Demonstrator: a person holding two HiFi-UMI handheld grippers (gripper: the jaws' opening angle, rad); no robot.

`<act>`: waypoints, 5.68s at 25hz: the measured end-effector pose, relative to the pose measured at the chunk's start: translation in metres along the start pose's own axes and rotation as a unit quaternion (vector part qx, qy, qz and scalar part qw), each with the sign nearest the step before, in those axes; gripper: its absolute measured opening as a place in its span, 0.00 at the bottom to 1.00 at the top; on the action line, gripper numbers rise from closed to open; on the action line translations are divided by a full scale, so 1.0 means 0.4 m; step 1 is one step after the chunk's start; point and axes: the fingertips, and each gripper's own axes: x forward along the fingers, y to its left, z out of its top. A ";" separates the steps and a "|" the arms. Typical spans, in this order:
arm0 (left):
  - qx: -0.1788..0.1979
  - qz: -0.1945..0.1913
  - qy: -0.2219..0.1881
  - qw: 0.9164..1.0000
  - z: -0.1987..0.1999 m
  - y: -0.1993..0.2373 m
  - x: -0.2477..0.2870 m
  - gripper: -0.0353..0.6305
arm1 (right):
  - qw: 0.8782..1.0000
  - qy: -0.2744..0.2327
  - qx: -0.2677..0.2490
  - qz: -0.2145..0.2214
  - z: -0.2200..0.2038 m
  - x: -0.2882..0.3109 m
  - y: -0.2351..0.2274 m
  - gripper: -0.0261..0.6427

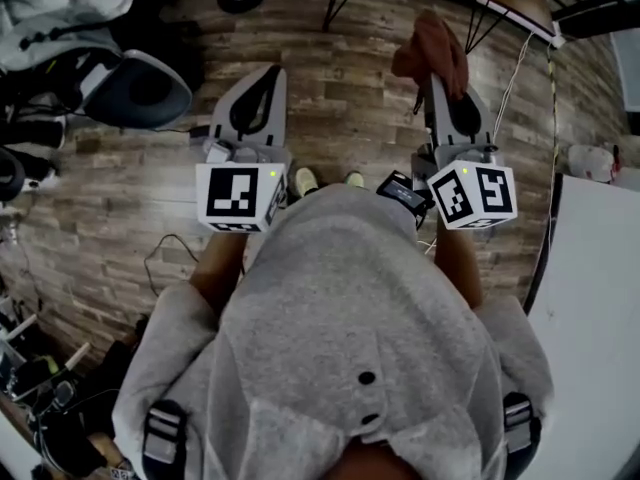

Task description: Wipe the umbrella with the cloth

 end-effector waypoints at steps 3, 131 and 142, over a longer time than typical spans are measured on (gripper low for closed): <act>-0.002 -0.001 -0.005 1.000 0.004 0.029 -0.006 0.07 | 1.000 -0.006 -0.002 -0.002 0.003 0.018 0.022 0.15; 0.010 -0.098 0.177 0.979 -0.144 0.523 1.998 0.08 | 0.988 0.150 -0.013 0.017 -0.045 1.746 -1.065 0.15; 0.028 -0.142 0.316 0.938 -0.467 0.547 2.083 0.08 | 0.975 0.219 -0.031 0.006 -0.178 1.854 -1.124 0.15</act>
